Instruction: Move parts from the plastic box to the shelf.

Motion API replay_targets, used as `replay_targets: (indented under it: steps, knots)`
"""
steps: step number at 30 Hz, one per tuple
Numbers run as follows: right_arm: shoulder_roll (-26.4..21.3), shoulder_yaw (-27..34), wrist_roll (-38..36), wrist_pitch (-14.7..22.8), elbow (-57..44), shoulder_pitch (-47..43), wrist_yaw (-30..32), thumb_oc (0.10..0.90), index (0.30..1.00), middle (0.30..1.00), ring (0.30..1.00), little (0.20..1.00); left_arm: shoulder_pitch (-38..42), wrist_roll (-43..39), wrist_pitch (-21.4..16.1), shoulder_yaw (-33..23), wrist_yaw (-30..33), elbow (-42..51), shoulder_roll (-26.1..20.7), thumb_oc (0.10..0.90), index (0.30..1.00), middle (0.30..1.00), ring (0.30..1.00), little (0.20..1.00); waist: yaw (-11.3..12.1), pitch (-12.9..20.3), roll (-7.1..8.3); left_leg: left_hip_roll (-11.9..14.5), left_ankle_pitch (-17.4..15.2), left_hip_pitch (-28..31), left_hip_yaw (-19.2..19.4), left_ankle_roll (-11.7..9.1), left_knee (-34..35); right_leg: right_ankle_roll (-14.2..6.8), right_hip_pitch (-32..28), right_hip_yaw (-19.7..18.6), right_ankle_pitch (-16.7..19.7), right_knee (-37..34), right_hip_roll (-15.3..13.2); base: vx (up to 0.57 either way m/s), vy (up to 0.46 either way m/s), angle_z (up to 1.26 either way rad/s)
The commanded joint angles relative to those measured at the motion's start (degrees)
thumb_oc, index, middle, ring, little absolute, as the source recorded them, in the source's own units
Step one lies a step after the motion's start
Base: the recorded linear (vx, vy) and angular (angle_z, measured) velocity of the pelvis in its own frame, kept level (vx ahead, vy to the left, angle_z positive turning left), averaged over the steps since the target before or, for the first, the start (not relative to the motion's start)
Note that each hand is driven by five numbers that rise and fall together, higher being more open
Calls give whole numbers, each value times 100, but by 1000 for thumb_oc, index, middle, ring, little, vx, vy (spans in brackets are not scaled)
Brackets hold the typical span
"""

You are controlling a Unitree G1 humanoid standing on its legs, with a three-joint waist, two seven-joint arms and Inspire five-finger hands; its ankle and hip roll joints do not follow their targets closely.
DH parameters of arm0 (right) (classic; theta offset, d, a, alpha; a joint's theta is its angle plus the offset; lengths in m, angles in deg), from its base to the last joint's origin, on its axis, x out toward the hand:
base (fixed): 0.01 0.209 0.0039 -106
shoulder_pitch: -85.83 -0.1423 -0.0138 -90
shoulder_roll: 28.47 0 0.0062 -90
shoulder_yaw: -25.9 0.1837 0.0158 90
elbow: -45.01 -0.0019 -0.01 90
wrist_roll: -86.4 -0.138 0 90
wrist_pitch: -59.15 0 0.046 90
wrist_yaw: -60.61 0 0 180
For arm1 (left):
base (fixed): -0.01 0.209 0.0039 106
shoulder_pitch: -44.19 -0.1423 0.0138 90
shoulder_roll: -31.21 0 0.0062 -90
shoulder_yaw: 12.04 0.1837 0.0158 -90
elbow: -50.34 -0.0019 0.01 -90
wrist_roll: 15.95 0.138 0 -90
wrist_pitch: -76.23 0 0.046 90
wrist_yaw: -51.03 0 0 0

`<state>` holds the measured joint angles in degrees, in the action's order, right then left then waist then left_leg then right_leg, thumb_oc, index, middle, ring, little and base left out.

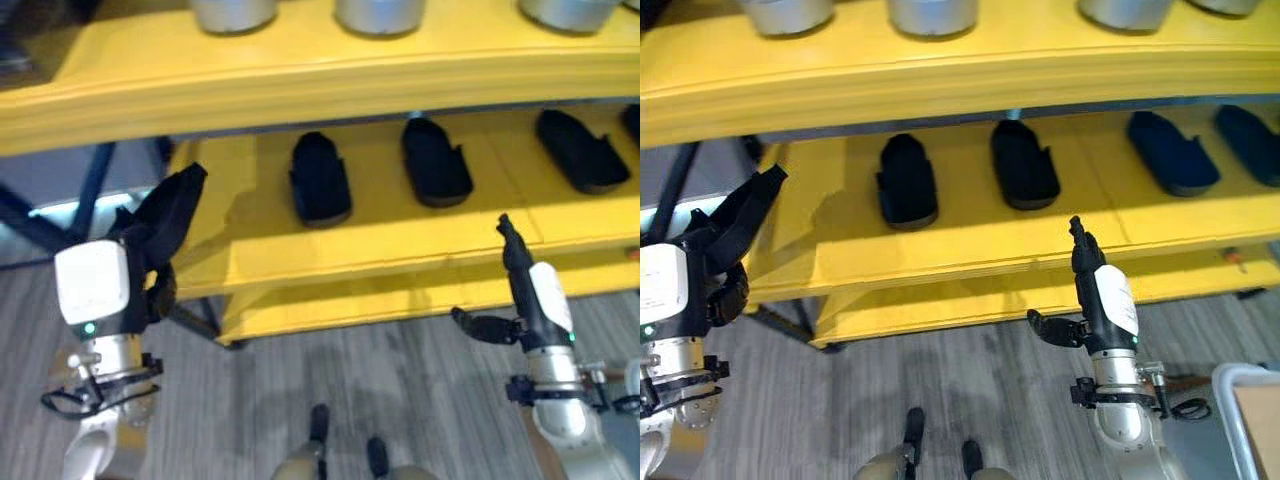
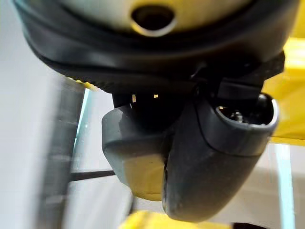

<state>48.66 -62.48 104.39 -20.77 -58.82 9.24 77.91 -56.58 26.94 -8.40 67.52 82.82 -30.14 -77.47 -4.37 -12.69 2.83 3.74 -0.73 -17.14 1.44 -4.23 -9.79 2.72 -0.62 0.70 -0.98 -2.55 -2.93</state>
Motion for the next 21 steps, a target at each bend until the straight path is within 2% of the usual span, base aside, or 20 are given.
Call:
replay_targets:
  steps: [1,2,3,4,5,8,15,21]
  knots:
    - [-64,579,40,457,-188,-171,781,900,1000,1000,1000,1000,587,-179,-106,-367,646,434,-197,400,300,300,300,300,-455,657,-238,895,973,735,277,-162,1319,-373,242,-375,-556,311,342,100,12,94]
    - [-65,579,41,457,-188,-171,781,900,1000,1000,1000,1000,587,-179,-107,-367,646,434,-196,400,300,300,300,300,-451,653,-240,899,988,749,283,-163,1342,-372,239,-378,-549,307,346,174,109,75]
    - [-39,540,93,456,-182,-155,811,900,1000,1000,1000,1000,527,-173,-113,-344,670,438,-184,400,300,300,300,300,-420,698,-362,895,984,832,220,-239,1479,-413,122,-464,-578,223,377,81,86,13]
    - [-40,542,98,456,-184,-147,815,900,1000,1000,1000,1000,526,-171,-115,-338,670,437,-180,400,300,300,300,300,-404,704,-373,909,985,832,229,-246,1479,-409,115,-476,-553,195,389,143,211,-33]
    - [-11,564,96,447,-198,-88,866,900,1000,1000,1000,1000,553,-215,-145,-268,653,493,-146,400,300,300,300,300,-404,712,-464,842,982,833,300,-292,1479,-428,41,-438,-534,84,296,96,181,-54]
    - [-8,502,113,387,-207,-131,871,900,1000,1000,1000,1000,616,-219,-175,-199,663,553,-174,400,300,300,300,300,-418,741,-501,729,834,959,396,-247,1479,-523,-76,-491,-447,-88,132,120,175,-19]
    - [14,307,86,325,-176,-287,791,900,1000,1000,1000,1000,996,-244,-164,-119,743,526,-432,400,300,300,300,300,-392,739,-378,443,616,1002,716,-63,1368,-771,-18,-678,-260,-245,-269,77,155,-7]
    - [-1,238,135,311,-132,-286,721,900,1000,1000,1000,1000,1318,-176,-108,-79,807,489,-675,400,300,300,300,300,-423,840,-315,360,482,867,871,13,1237,-877,190,-786,-198,-245,-381,21,66,-17]
